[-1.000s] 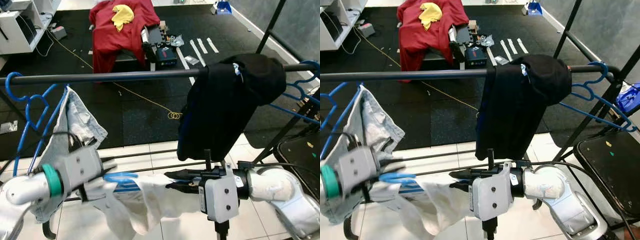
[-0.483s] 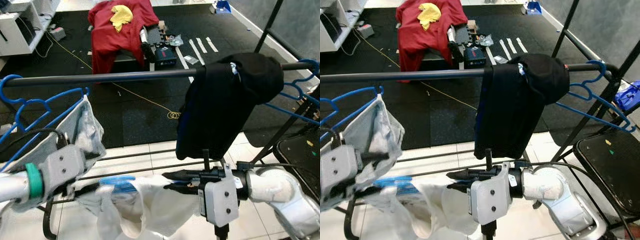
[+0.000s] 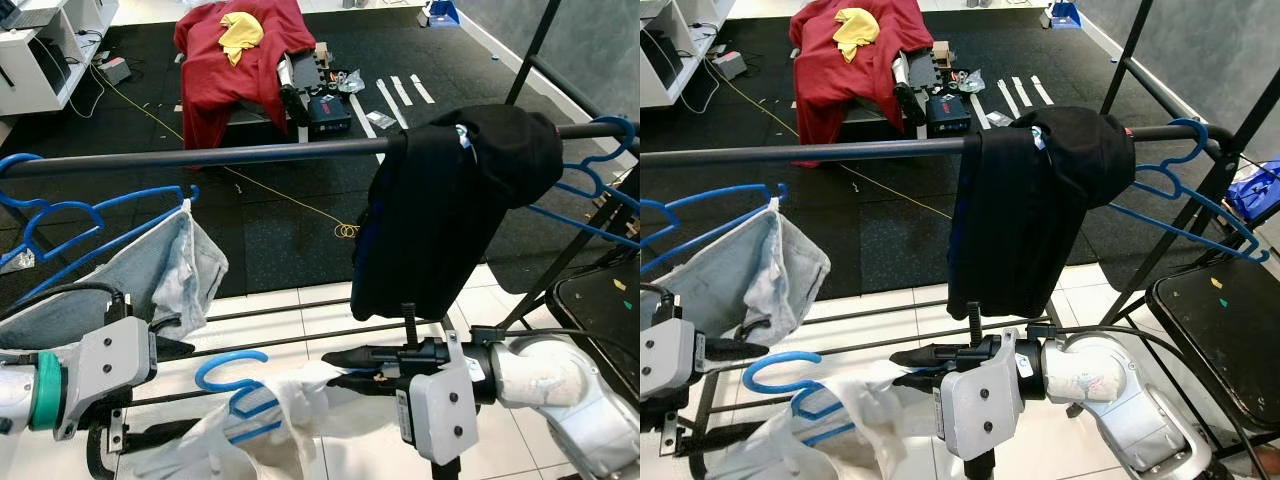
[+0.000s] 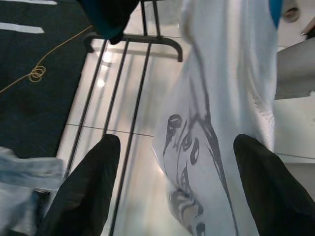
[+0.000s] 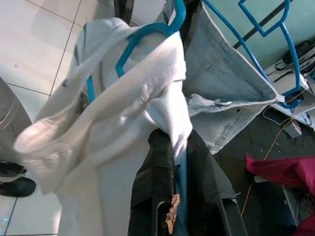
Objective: Hang hanger
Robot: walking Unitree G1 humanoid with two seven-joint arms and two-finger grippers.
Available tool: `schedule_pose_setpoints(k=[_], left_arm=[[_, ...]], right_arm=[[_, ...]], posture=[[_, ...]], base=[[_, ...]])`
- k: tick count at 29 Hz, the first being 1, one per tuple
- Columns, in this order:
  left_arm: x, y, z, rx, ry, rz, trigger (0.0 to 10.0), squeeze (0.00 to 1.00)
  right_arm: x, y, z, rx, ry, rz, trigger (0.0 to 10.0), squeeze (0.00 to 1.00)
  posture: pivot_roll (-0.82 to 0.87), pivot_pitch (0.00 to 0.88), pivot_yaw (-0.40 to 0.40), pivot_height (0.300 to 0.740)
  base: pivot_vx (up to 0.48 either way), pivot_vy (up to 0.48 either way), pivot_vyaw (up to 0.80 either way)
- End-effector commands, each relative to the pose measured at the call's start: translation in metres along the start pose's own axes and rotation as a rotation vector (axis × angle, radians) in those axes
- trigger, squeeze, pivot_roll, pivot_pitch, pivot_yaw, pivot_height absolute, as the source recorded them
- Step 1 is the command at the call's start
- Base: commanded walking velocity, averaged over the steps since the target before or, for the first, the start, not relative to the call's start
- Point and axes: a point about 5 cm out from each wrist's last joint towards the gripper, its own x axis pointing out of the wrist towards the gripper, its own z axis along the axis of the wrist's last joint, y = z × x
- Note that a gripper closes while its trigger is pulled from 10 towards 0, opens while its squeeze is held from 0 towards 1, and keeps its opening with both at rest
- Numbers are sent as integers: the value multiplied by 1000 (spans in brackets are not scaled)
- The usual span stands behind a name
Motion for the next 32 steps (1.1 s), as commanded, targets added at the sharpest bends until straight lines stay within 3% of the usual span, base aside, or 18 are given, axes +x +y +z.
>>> schedule_pose_setpoints(k=[1,2,3,4,7,11,13,16,18,21,26,29,32], left_arm=[[4,-2,1,-35,-22,13,10000,0],[5,14,-1,-23,-24,162,10000,0],[5,14,-1,-23,-24,162,10000,0],[5,26,-1,-16,-28,274,10000,0],[-1,39,1,-31,-46,357,10000,0],[-8,41,2,-55,-53,354,10000,0],[-12,40,2,-82,-59,321,10000,0],[-24,11,1,-139,-35,42,10000,0],[-24,11,1,-139,-35,42,10000,0],[-26,-1,-2,-151,-1,-52,9569,0],[-16,-11,-7,-166,4,-66,9765,0],[4,-19,-7,-188,-51,-6,9647,0],[11,-21,-6,-195,-72,22,9255,0]], right_arm=[[0,-2,2,-15,-13,-20,10000,0],[-1,0,2,-13,-11,-14,10000,0],[-1,0,2,-13,-11,-14,10000,0],[0,1,2,-10,-10,-9,10000,0],[1,5,3,-1,-21,7,10000,0],[2,8,4,6,-28,21,10000,0],[2,9,4,7,-29,24,10000,0],[0,8,1,3,-14,23,10000,0],[0,8,1,3,-14,23,10000,0],[-2,7,-2,-3,0,20,10000,0],[-4,2,-4,-15,14,-3,10000,0],[-4,-6,-2,-31,9,-37,10000,0],[-3,-9,-1,-34,4,-44,10000,0]], posture=[[-138,179,95,740],[-133,179,90,740],[-133,179,90,740],[-133,179,90,740],[-132,179,86,740],[-133,180,85,740],[-131,180,84,740],[-127,178,82,740],[-127,178,82,740],[-125,175,82,740],[-128,174,85,740],[-131,173,85,740],[-135,174,84,740]], base=[[0,0,0],[0,0,0],[0,0,0],[0,0,0],[0,0,0],[0,0,0],[0,0,0],[0,0,0],[0,0,0],[0,0,0],[0,0,0],[0,0,0],[0,0,0]])
